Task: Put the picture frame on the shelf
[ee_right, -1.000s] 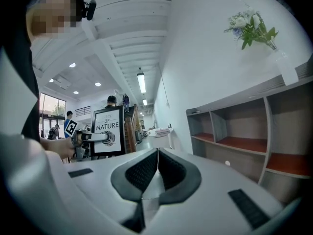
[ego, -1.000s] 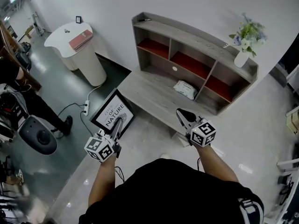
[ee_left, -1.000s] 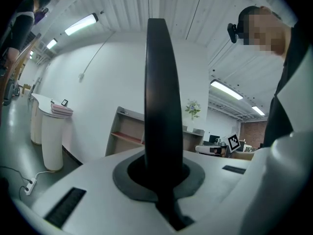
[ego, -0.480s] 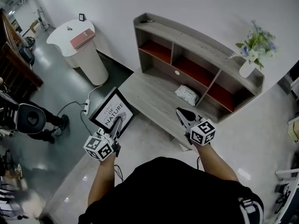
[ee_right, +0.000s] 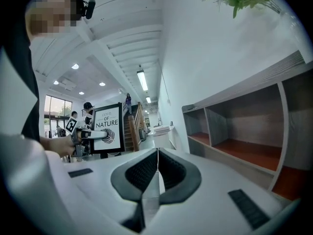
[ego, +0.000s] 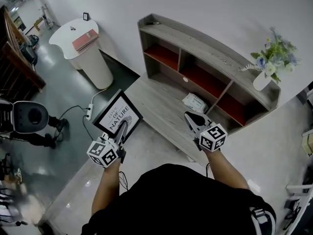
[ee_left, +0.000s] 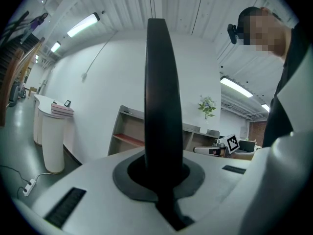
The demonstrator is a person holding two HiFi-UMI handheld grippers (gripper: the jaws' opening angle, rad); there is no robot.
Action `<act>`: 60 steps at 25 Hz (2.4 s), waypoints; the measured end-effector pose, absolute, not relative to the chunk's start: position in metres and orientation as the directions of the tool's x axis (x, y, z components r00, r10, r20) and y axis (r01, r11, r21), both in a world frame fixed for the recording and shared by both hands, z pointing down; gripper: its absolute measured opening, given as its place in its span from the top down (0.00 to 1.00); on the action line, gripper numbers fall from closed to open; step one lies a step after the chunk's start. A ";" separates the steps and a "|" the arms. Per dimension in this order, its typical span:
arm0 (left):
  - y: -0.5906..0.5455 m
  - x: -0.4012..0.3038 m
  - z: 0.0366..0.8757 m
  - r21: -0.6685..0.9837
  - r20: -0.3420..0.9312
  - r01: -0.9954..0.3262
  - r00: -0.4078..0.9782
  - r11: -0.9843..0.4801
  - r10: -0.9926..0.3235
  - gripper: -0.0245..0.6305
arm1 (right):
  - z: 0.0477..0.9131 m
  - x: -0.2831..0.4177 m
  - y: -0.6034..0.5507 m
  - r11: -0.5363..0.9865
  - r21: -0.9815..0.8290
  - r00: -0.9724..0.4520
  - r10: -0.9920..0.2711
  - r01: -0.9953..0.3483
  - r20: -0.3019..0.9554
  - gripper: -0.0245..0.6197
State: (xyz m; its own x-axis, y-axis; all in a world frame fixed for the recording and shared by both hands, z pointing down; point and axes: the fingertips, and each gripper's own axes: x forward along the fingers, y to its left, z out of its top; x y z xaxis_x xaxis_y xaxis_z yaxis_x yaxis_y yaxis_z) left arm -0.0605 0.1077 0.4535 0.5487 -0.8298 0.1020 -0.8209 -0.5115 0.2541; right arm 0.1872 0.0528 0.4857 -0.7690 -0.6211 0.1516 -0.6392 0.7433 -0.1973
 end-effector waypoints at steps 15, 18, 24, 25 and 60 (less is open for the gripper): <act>0.083 -0.040 0.463 0.270 0.110 -0.818 0.551 -0.509 -0.827 0.92 | 0.496 0.206 0.027 0.750 -0.196 -0.775 -0.610 -0.632 0.163 0.94; 0.083 -0.036 0.463 0.266 0.114 -0.814 0.558 -0.516 -0.822 0.92 | 0.493 0.209 0.028 0.750 -0.192 -0.774 -0.612 -0.633 0.160 0.94; 0.087 -0.030 0.461 0.264 0.113 -0.811 0.563 -0.522 -0.819 0.92 | 0.496 0.215 0.036 0.747 -0.198 -0.773 -0.613 -0.635 0.164 0.94; 0.088 -0.029 0.461 0.263 0.114 -0.810 0.565 -0.524 -0.817 0.92 | 0.497 0.216 0.038 0.746 -0.201 -0.772 -0.613 -0.635 0.166 0.94; -0.005 -0.076 0.482 0.311 0.122 -0.750 0.641 -0.584 -0.758 0.92 | 0.507 0.183 -0.023 0.667 -0.197 -0.695 -0.686 -0.719 0.216 0.94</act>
State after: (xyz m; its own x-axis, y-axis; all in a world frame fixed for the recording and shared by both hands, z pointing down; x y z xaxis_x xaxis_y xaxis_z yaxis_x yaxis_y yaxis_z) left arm -0.0761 -0.0052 0.4822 0.6411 -0.7577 0.1220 -0.7496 -0.5842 0.3111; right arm 0.1835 -0.0227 0.5069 -0.6952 -0.6857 0.2156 -0.7188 0.6667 -0.1973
